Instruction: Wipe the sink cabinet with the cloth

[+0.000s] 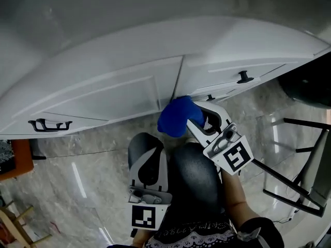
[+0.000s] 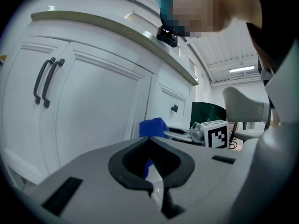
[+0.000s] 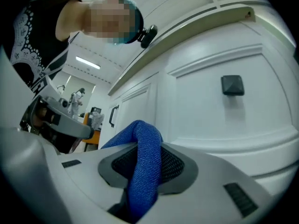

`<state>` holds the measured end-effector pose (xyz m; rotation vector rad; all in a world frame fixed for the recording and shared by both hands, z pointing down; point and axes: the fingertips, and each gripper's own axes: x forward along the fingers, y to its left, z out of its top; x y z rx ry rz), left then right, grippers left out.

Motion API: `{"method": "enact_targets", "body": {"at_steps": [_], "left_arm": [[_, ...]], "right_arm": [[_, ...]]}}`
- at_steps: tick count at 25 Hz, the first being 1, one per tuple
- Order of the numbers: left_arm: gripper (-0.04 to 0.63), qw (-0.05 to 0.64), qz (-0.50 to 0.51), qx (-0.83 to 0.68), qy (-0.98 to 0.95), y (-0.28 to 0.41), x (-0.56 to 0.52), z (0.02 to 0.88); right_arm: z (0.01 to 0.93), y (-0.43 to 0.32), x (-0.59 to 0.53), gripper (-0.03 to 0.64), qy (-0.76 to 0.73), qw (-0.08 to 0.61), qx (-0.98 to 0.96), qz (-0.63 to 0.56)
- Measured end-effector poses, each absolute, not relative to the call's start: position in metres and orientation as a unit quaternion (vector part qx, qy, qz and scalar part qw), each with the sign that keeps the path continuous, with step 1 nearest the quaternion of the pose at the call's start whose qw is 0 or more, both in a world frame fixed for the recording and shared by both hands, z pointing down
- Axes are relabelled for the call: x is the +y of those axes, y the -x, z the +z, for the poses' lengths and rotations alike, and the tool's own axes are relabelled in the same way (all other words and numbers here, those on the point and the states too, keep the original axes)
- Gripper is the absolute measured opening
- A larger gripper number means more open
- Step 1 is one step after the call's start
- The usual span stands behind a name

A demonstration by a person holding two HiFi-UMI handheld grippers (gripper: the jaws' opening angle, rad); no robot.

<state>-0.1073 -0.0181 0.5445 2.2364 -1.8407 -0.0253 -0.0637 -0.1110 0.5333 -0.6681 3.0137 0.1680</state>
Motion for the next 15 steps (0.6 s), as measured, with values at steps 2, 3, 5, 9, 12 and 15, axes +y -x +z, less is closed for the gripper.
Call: {"method": "enact_targets", "body": {"at_steps": [2,3,5,9,12,15], "left_arm": [[0.005,0.114,-0.007,-0.633,-0.765,0.108,-0.018,0.542],[0.005,0.113,-0.007,-0.634,-0.765,0.108,-0.018,0.541],[0.005,0.116,-0.009,-0.635,-0.764,0.108,-0.015,0.541],[0.005,0.112,-0.015,-0.636,-0.764,0.11,-0.011,0.536],[0.005,0.106,-0.02,-0.635,-0.765,0.111,-0.01,0.532],[0.005,0.105,-0.024,-0.633,-0.767,0.111,-0.008,0.529]], "right_arm": [[0.537,0.071,-0.112,0.114,0.212,0.014,0.975,0.057],[0.538,0.072,-0.114,0.114,0.218,0.016,0.974,0.055],[0.539,0.072,-0.118,0.114,0.237,0.02,0.97,0.052],[0.54,0.07,-0.12,0.114,0.25,0.016,0.967,0.055],[0.54,0.068,-0.121,0.114,0.257,0.012,0.965,0.057],[0.539,0.064,-0.123,0.114,0.264,0.012,0.963,0.059]]}}
